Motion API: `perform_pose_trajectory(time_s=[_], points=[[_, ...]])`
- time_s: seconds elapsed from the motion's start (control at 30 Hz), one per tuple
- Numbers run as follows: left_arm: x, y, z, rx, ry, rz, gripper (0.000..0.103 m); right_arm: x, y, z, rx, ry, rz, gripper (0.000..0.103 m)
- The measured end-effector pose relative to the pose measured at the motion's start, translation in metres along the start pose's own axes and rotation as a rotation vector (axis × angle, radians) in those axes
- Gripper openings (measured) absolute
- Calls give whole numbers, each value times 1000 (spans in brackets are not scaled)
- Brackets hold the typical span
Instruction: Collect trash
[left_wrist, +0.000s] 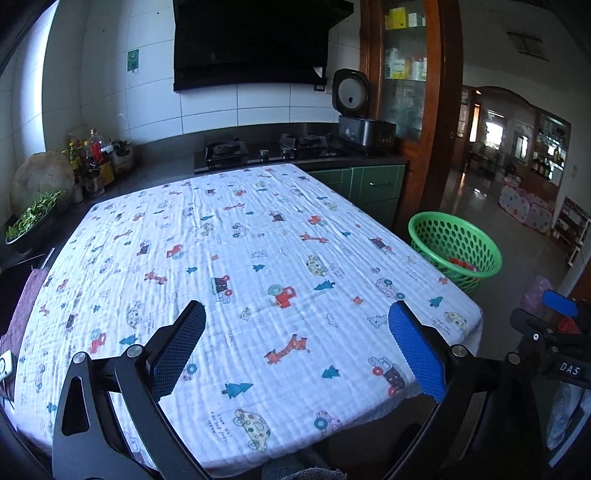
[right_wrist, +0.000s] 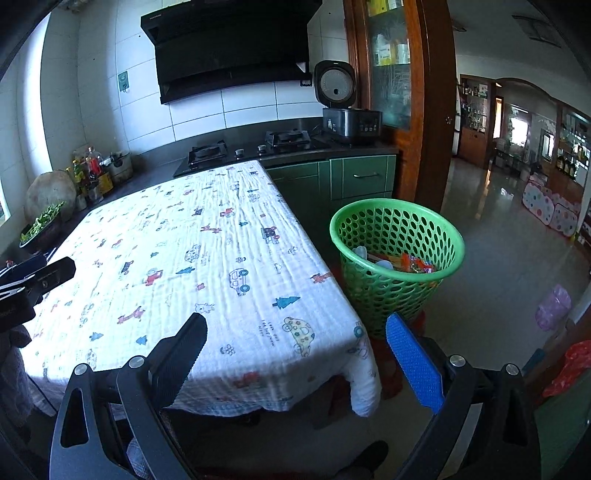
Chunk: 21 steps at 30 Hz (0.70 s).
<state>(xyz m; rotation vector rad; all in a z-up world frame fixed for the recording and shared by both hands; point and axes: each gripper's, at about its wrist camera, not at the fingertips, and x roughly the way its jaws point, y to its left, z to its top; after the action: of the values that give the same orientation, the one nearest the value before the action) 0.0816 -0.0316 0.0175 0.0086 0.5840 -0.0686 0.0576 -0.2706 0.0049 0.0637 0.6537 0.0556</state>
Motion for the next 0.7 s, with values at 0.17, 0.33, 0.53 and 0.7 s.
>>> perform_pose_trajectory(time_s=[0.17,0.33,0.53,0.7], points=[[-15,0,-2,11,-50,28,98,-9,3,-7,1,-16,1,94],[-28,-1,-4,-2,-77,10,98,-15,5,-11,3,-30,-2,95],[-31,-14,-7,33,-111,2,98,-19,6,-18,11,-38,-1,95],[-26,-22,-12,39,-89,-9,98,-25,8,-19,-7,-52,-21,95]])
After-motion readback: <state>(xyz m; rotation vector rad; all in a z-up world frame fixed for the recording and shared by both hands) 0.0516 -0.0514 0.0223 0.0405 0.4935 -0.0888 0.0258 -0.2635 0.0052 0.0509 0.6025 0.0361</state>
